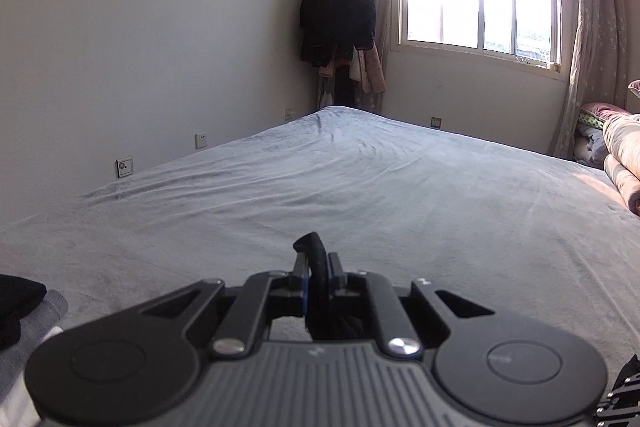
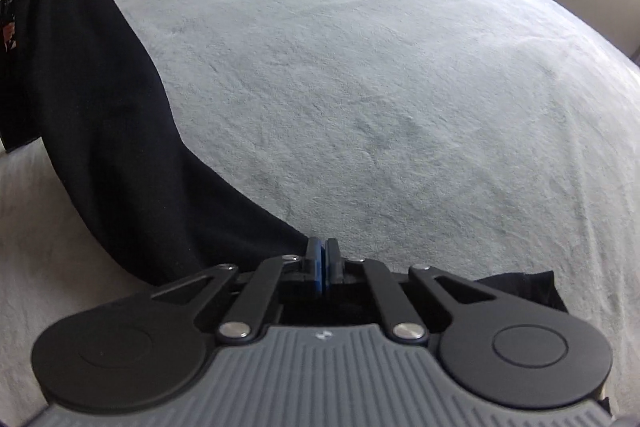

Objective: Fold clothes

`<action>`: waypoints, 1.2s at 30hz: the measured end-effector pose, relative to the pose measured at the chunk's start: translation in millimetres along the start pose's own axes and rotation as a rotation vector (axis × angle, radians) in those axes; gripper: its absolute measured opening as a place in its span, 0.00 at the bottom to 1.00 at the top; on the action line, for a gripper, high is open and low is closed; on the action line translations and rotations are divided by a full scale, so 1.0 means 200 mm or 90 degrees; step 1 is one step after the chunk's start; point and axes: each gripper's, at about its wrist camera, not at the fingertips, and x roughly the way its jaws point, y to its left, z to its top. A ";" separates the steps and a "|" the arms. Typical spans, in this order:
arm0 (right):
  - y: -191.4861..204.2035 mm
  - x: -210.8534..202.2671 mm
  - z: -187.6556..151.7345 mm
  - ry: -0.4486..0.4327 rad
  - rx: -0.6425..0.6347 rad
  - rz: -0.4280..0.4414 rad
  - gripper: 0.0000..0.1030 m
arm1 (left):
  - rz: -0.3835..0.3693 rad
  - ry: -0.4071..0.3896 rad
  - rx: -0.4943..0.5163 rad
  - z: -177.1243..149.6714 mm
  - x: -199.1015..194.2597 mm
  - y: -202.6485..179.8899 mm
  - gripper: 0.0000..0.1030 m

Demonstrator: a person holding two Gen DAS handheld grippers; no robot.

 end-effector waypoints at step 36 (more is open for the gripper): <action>0.05 0.02 0.07 -0.064 0.023 -0.083 0.10 | -0.013 0.183 -0.044 -0.05 0.21 -0.10 0.29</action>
